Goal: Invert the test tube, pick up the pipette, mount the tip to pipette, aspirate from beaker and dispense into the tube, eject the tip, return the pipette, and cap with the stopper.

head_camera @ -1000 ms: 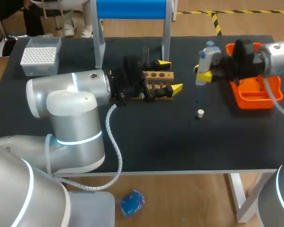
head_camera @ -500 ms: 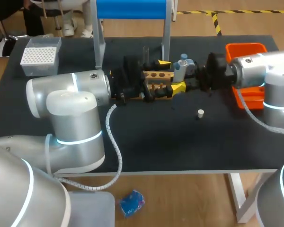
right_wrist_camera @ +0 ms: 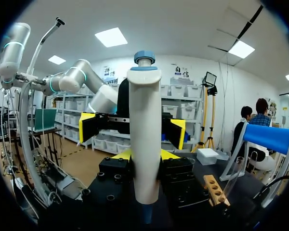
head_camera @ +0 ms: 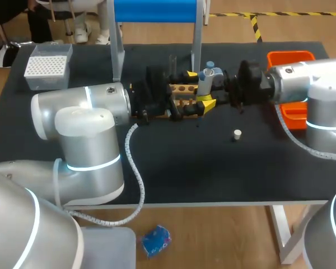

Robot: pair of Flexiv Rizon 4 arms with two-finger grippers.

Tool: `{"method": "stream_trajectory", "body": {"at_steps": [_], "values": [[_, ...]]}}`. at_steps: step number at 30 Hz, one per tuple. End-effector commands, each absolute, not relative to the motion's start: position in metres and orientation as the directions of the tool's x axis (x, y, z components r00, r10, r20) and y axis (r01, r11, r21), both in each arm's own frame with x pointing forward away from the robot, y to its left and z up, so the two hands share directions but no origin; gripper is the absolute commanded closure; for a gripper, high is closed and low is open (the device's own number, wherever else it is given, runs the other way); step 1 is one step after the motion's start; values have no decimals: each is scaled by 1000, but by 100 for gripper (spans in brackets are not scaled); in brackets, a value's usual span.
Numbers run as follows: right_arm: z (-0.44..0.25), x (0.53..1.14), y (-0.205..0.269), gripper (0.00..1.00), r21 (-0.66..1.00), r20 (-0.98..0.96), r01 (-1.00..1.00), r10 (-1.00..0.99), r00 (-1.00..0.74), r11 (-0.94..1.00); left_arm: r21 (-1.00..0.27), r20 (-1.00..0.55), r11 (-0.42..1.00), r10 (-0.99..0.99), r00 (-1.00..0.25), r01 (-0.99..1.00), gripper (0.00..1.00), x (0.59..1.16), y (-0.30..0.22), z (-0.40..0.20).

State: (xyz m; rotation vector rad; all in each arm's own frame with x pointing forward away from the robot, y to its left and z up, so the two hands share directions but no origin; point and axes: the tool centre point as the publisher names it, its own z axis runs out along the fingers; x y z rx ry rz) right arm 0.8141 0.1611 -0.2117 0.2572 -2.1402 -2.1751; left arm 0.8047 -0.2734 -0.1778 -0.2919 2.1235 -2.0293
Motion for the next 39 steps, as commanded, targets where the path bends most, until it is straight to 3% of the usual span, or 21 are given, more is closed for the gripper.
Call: {"method": "stream_trajectory", "body": {"at_steps": [1,10,12,14,16,18,19,20,28,30,36,37,38,39], "values": [[-210,813,162,100,998,-66,-64,-169,-983,-21,-999,-2,41,-277,-961,-10,0,804,-275,-179],[-210,812,162,100,997,-72,-67,-159,-985,-36,-999,-2,41,-277,-961,-10,0,804,-275,-179],[-210,811,162,100,997,-73,-67,-160,-984,-37,-999,-2,41,-277,-961,-10,11,804,-275,-179],[-210,811,162,100,997,-71,-66,-159,-985,-39,-999,-2,41,-277,-961,-10,16,804,-275,-179],[-210,811,162,100,997,-71,-66,-159,-985,-41,-999,-2,41,-277,-961,-10,43,804,-275,-179],[-210,811,162,100,997,-73,-67,-157,-985,-44,-999,-2,41,-277,-961,-10,50,804,-275,-179],[-210,811,162,100,997,-73,-66,-157,-985,-45,-999,-2,41,-277,-961,-10,65,804,-275,-179],[-210,811,162,100,997,-73,-66,-157,-985,-47,-999,-2,41,-277,-961,-10,70,804,-275,-179],[-211,811,161,100,997,-70,-63,-158,-985,-49,-999,-2,41,-277,-961,-10,76,804,-275,-179],[-212,811,161,100,997,-69,-62,-159,-985,-49,-999,-2,41,-277,-961,-10,100,804,-275,-179],[-213,812,160,100,997,-65,-59,-156,-986,-44,-999,-2,41,-277,-961,-10,100,804,-275,-179],[-213,812,160,94,997,-65,-59,-155,-986,-45,-999,-2,41,-277,-961,-10,100,804,-275,-179],[-213,812,160,34,998,-63,-57,-150,-987,-41,-999,-2,41,-277,-961,-10,100,804,-275,-179],[-213,813,159,0,998,-62,-57,-147,-987,-41,-999,-2,41,-277,-961,-10,100,804,-275,-179]]}}
